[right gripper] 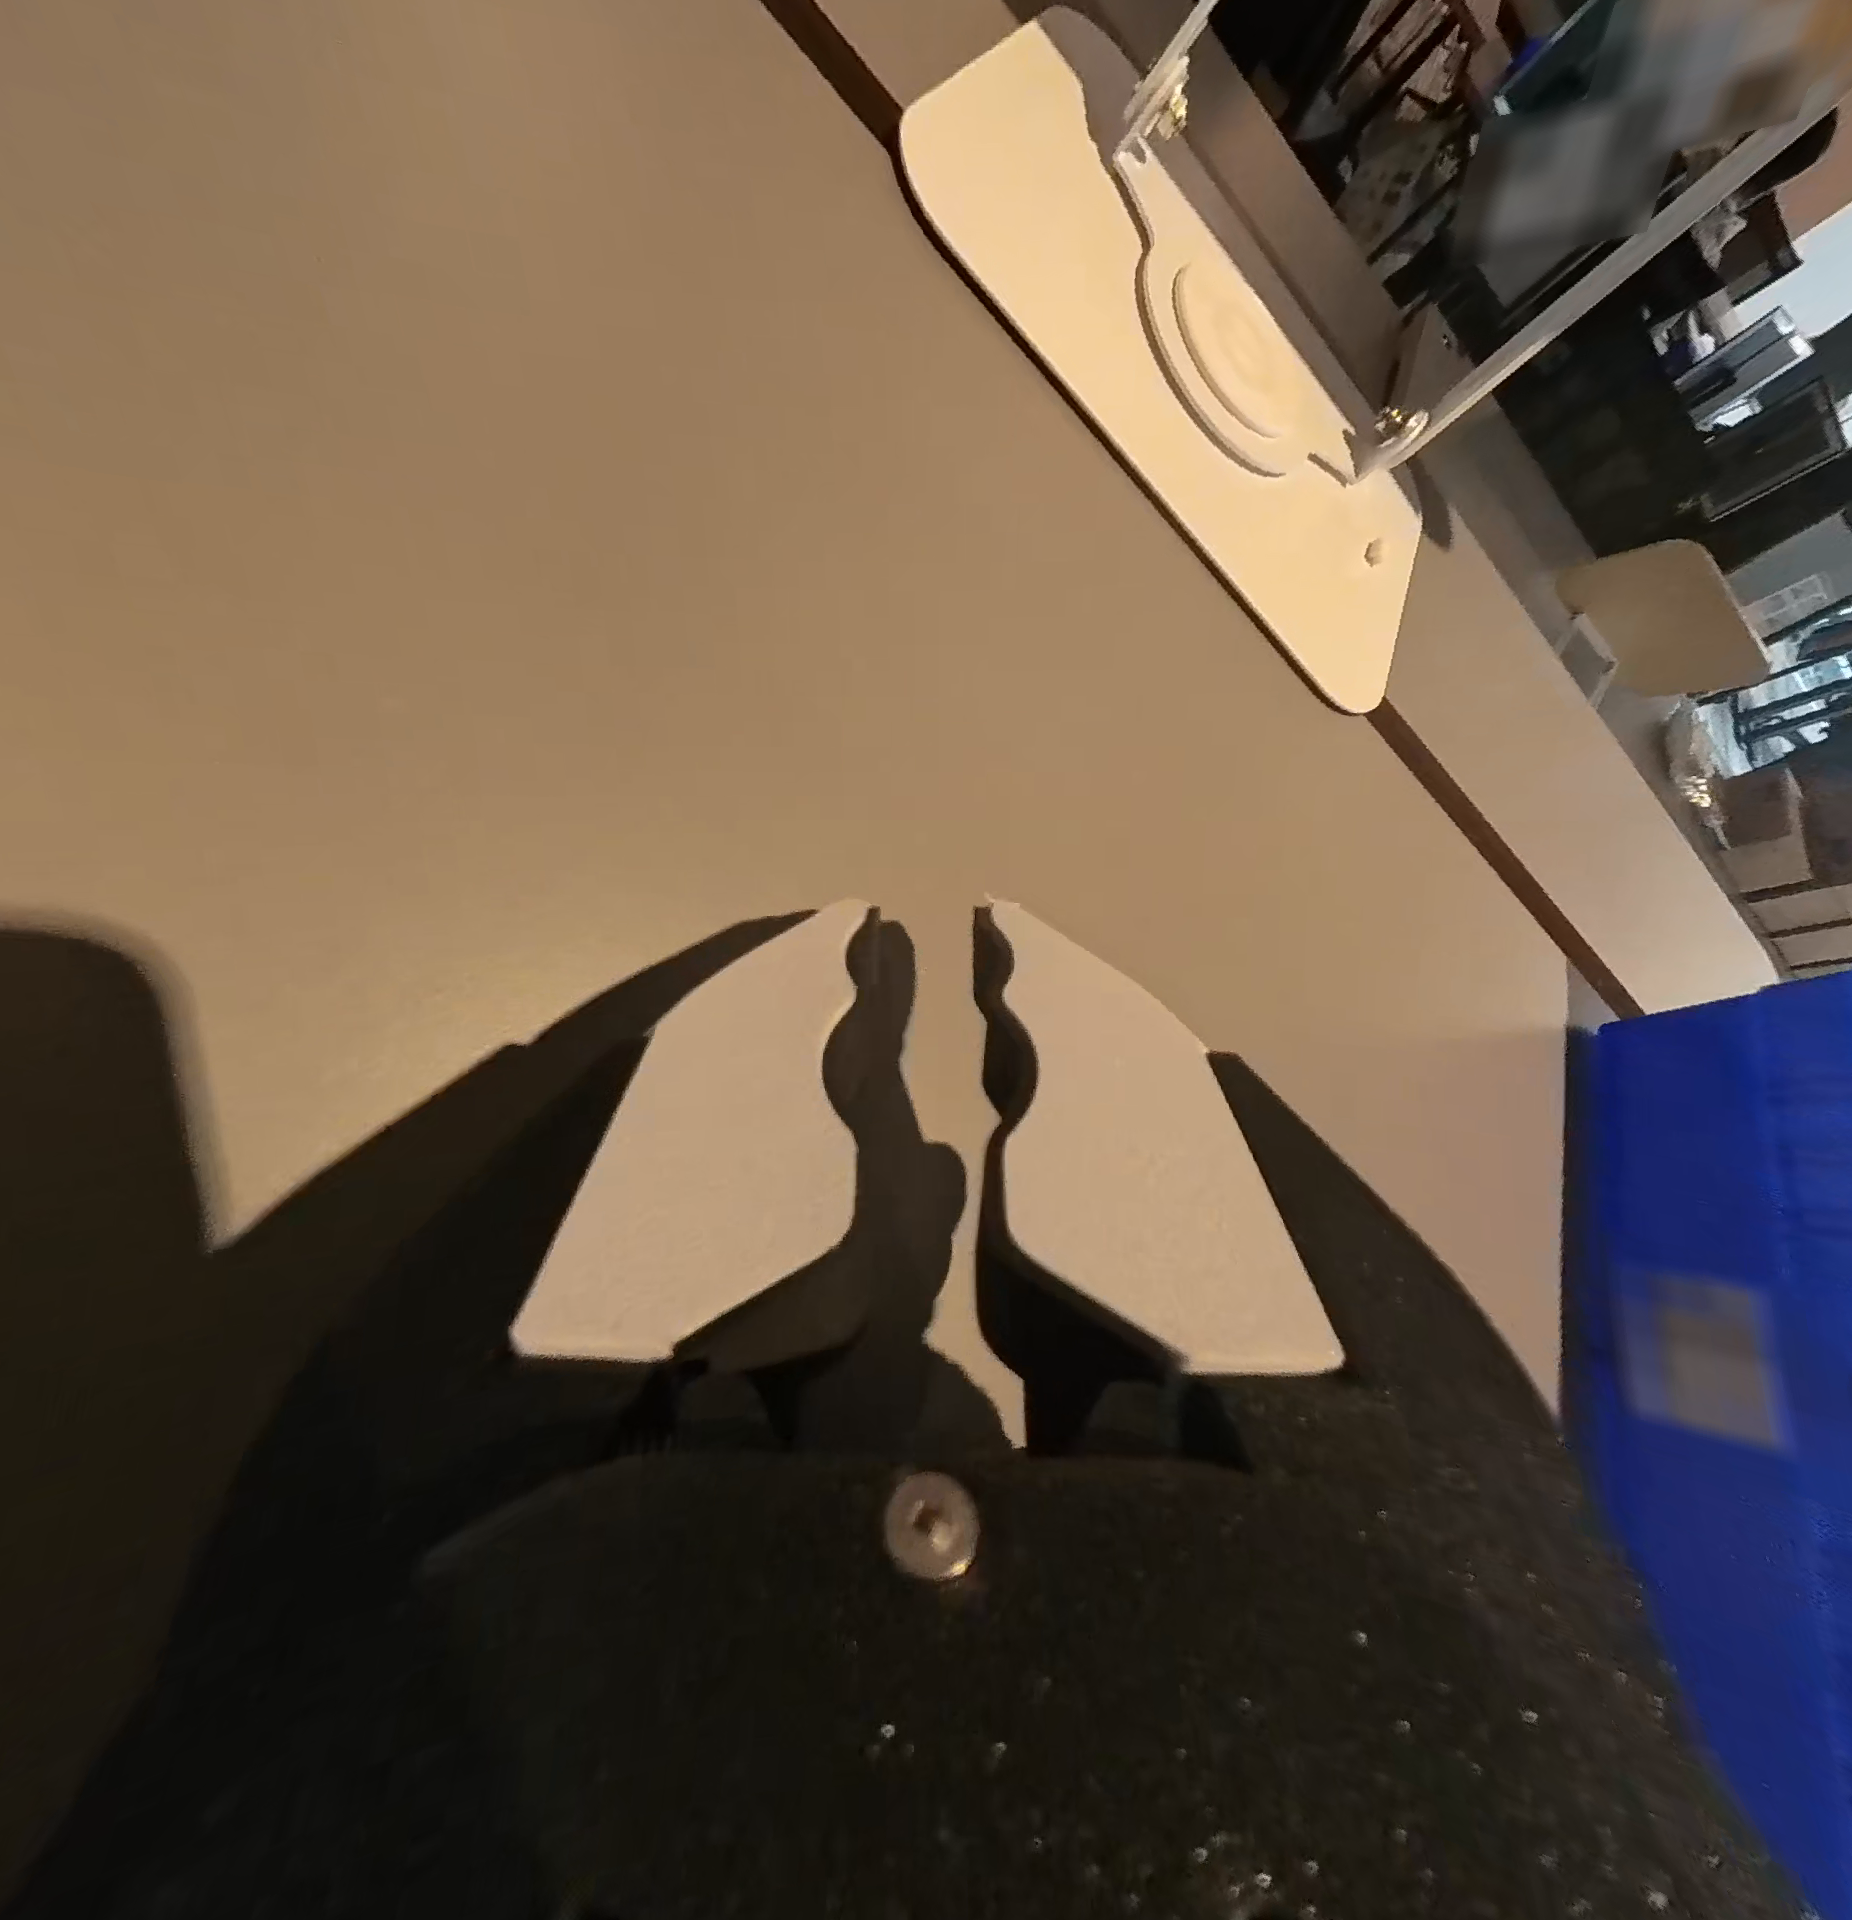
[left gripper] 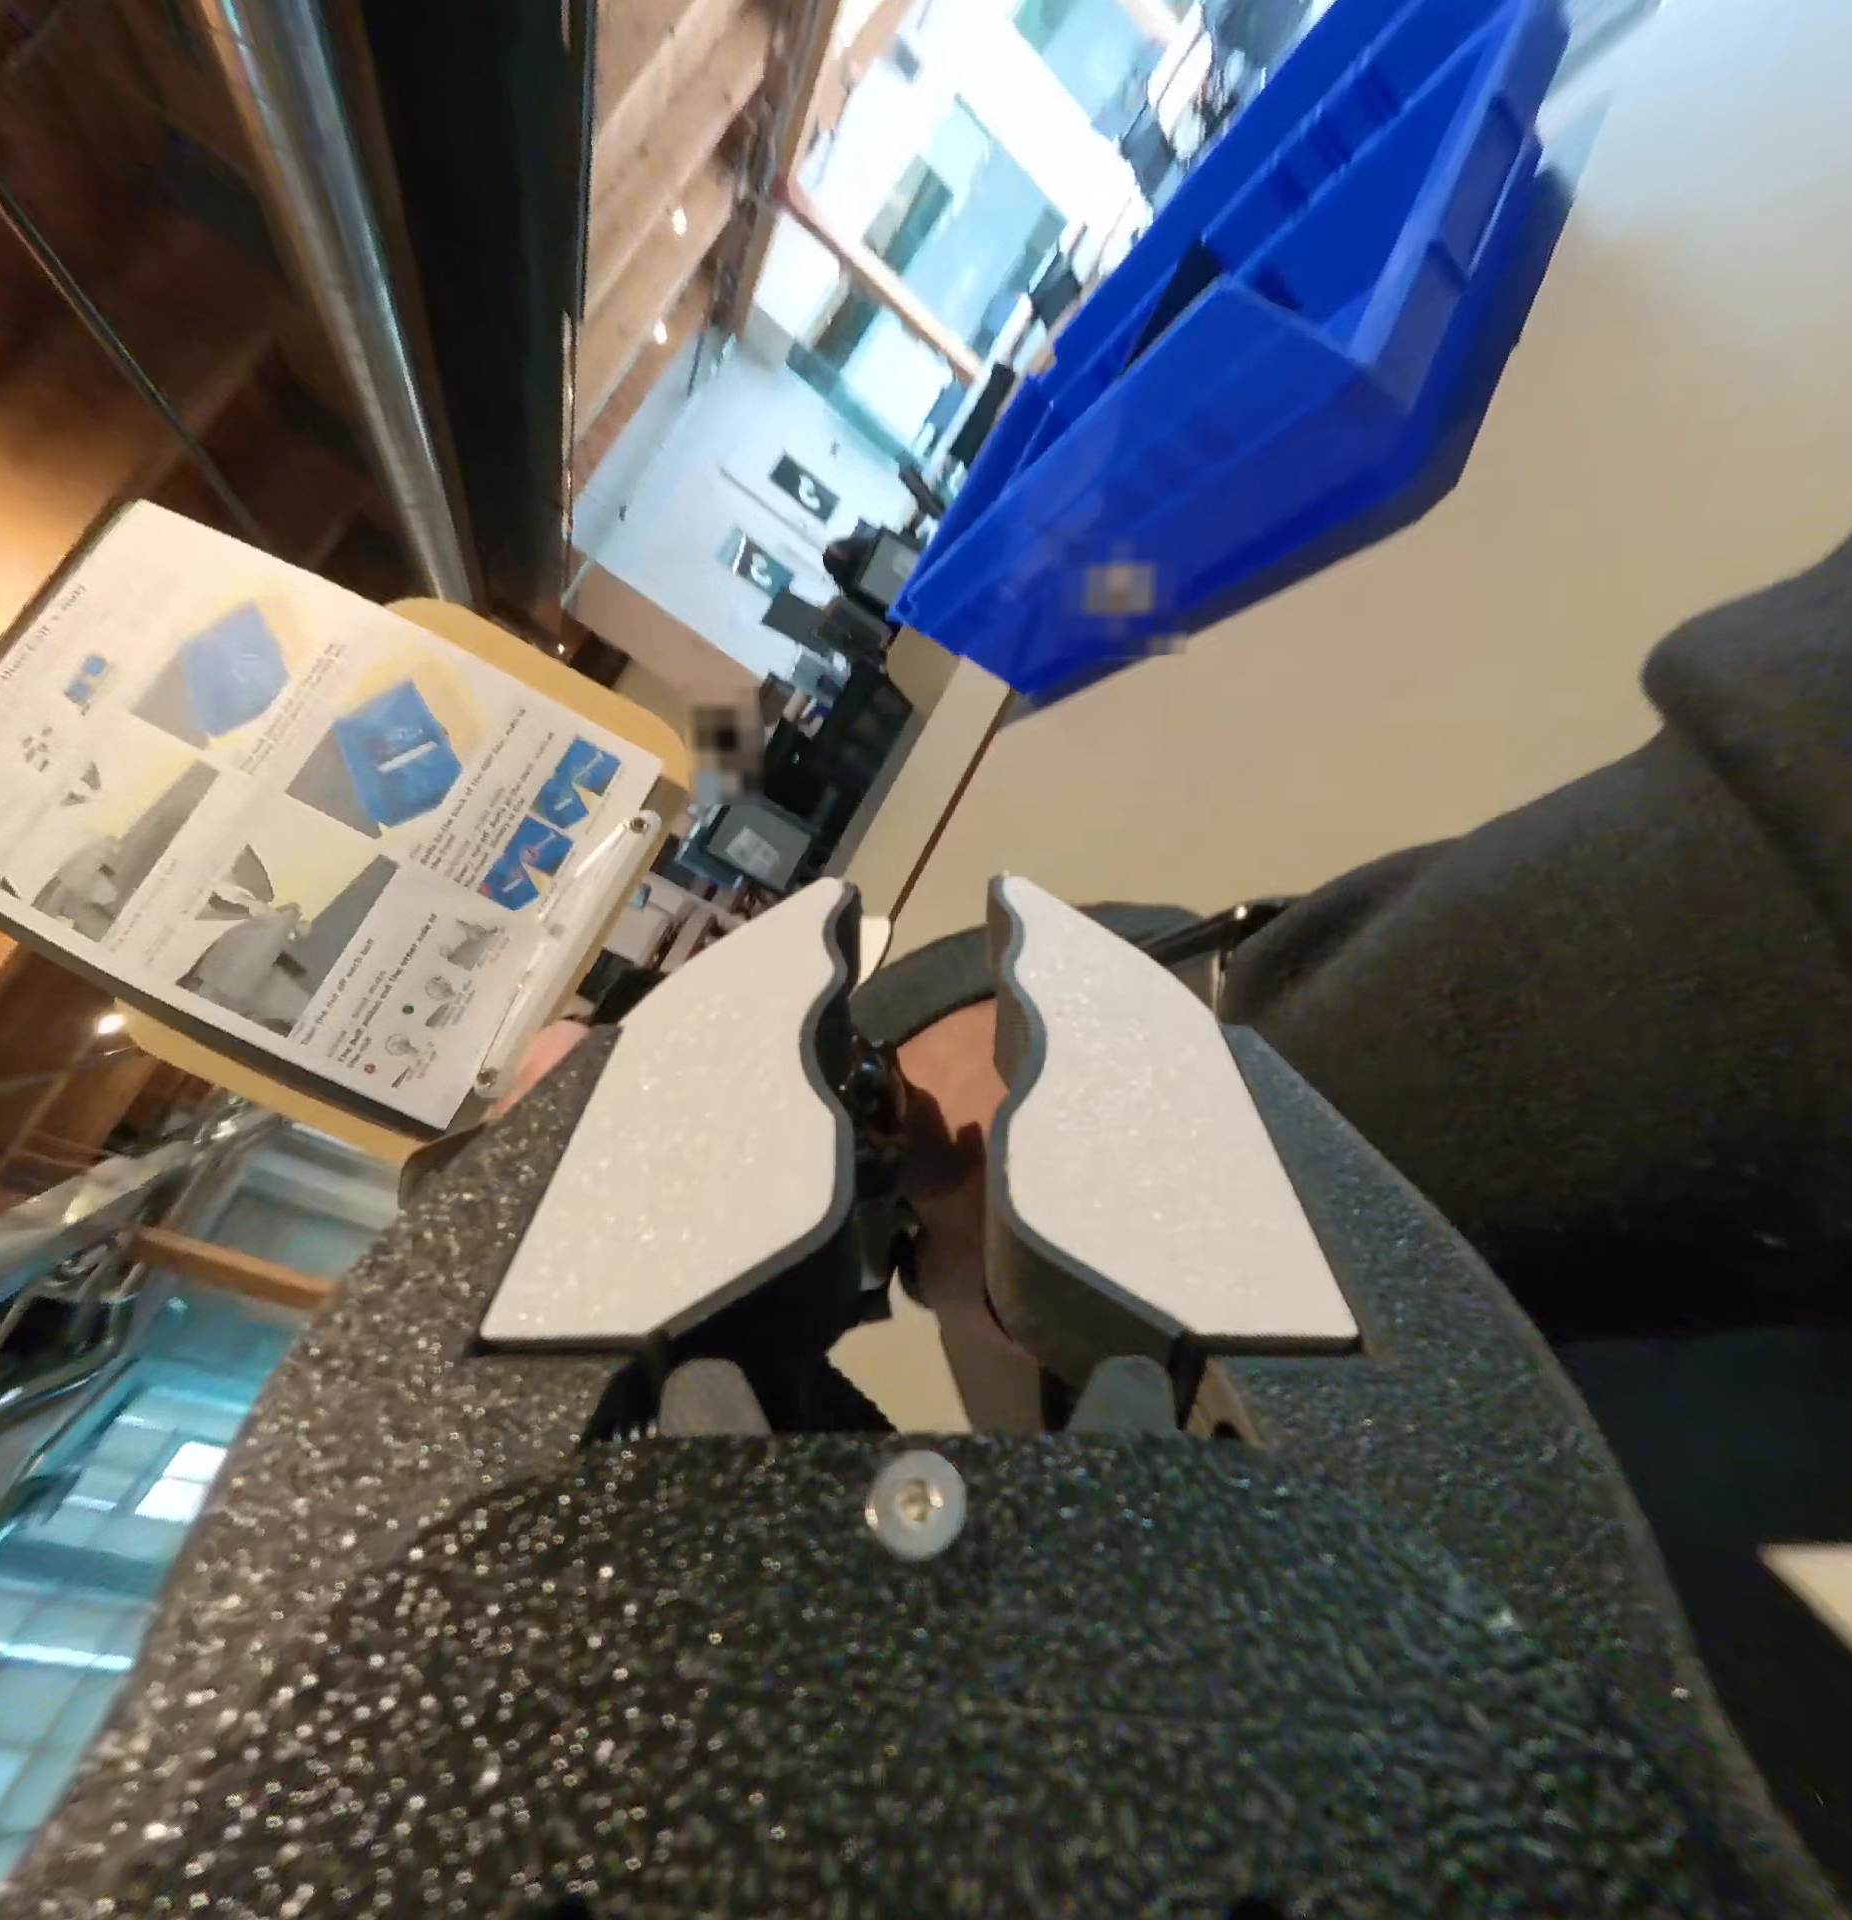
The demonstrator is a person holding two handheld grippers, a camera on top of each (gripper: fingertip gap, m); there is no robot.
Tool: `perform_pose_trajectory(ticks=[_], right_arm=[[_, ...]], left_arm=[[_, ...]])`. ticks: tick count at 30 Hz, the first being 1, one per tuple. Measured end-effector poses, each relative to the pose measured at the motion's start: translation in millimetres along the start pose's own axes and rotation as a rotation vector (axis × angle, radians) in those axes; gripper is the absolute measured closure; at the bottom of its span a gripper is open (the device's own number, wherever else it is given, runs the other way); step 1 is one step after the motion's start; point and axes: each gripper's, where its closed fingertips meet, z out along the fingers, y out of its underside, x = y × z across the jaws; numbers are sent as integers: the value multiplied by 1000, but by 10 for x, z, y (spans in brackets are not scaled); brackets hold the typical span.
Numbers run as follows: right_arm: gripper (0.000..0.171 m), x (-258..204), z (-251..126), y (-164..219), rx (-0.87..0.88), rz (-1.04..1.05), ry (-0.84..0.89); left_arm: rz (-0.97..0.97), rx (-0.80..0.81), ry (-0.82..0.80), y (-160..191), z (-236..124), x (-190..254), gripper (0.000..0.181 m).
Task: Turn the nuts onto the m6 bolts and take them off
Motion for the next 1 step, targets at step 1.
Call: perform_pose_trajectory(ticks=[1], right_arm=[[154,-8,-96,25,1,2,9]], left_arm=[[7,-6,6,9,4,9,159]])
